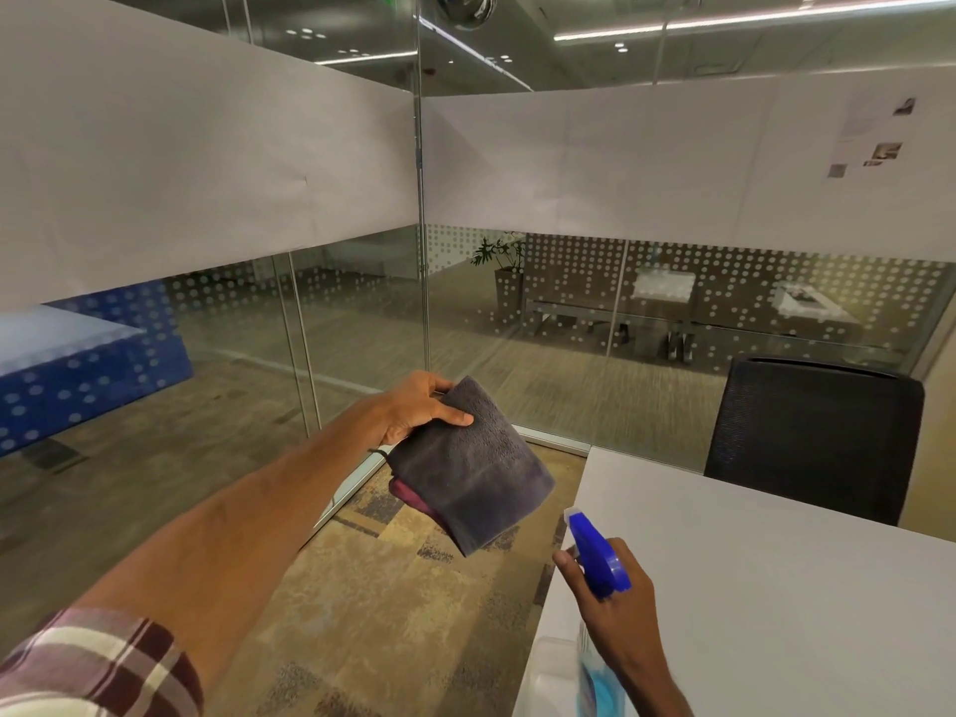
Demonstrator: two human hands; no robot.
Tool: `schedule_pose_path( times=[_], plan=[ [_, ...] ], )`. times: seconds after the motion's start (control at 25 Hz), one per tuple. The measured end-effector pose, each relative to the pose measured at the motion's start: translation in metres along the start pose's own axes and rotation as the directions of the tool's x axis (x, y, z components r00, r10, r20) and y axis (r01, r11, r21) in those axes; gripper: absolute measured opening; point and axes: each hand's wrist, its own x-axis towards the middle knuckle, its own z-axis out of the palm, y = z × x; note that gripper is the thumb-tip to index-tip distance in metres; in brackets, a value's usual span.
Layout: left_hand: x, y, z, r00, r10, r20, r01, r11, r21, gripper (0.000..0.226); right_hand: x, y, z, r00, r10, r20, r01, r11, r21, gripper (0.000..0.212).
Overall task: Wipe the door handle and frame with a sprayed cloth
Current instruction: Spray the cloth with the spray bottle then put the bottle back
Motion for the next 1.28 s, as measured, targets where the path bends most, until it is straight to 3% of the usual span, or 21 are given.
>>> schedule_pose_path(
  times=[0.36, 0.68, 1.28],
  plan=[
    [-0.008, -0.005, 0.007, 0.999, 0.009, 0.048, -0.013, 0.997, 0.070, 0.028, 0.020, -0.005, -0.011, 0.996, -0.087, -0.022, 0.087, 0.996, 0.000, 0.024],
    [-0.022, -0.037, -0.009, 0.999, 0.038, -0.009, -0.037, 0.997, 0.068, 0.037, 0.007, 0.039, -0.049, 0.987, 0.089, -0.133, -0.062, 0.979, 0.196, 0.028],
    [-0.057, -0.082, -0.042, 0.986, -0.043, -0.162, 0.043, 0.999, 0.002, 0.032, -0.028, 0.112, -0.073, 0.950, 0.270, -0.157, -0.256, 0.961, 0.104, 0.037]
  ],
)
